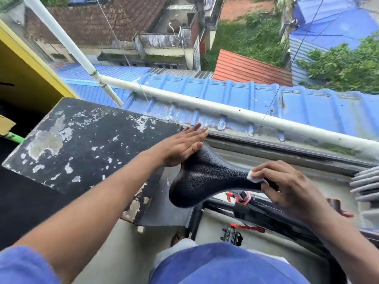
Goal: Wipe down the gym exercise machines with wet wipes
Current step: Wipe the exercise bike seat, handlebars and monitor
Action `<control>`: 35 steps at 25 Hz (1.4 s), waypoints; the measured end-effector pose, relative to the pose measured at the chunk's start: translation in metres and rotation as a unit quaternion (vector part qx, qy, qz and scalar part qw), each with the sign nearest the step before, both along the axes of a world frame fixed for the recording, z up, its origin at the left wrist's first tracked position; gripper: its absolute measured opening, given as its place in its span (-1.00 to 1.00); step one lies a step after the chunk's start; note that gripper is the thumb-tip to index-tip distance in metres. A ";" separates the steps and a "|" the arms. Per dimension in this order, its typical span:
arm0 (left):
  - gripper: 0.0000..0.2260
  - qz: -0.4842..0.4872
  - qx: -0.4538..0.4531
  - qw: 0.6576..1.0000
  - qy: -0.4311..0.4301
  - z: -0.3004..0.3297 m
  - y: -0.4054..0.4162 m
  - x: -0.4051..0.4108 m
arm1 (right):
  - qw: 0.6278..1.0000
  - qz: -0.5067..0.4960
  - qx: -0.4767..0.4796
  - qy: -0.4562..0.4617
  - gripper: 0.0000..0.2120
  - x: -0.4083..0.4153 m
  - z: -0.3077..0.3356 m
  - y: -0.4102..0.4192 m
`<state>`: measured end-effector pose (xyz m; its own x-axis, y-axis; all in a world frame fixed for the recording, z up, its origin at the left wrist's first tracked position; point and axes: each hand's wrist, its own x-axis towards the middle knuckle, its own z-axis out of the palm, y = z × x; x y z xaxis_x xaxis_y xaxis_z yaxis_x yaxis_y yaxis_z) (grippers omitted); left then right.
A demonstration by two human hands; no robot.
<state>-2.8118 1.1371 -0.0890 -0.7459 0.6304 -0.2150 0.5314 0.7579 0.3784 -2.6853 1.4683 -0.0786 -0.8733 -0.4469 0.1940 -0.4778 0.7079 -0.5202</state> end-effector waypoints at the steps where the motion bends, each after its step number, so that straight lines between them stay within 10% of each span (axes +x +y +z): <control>1: -0.50 -0.010 -0.005 1.000 -0.026 0.002 0.002 -0.011 | 1.000 -0.016 0.010 0.020 -0.78 0.005 0.000 -0.005; 10: -0.51 -0.160 0.100 0.982 -0.024 -0.005 -0.002 -0.031 | 0.958 -0.268 0.078 0.067 -0.91 0.027 -0.009 -0.134; 24: -0.44 -0.169 0.115 0.978 -0.028 -0.015 -0.006 -0.032 | 0.975 -0.057 0.207 0.063 -0.66 0.050 -0.011 -0.222; 30: -0.52 -0.119 0.040 0.992 0.003 -0.011 0.007 -0.018 | 0.901 -0.404 0.113 0.109 -0.54 0.063 -0.021 -0.118; 35: -0.53 -0.111 -0.032 0.993 0.011 0.009 0.013 -0.012 | 0.860 -0.506 -0.022 0.069 -0.72 0.091 -0.016 -0.108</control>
<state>-2.8237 1.1504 -0.0804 -0.5948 0.7658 -0.2444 0.6964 0.6428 0.3193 -2.5944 1.3605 -0.0949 -0.7783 0.5373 0.3249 0.3107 0.7792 -0.5444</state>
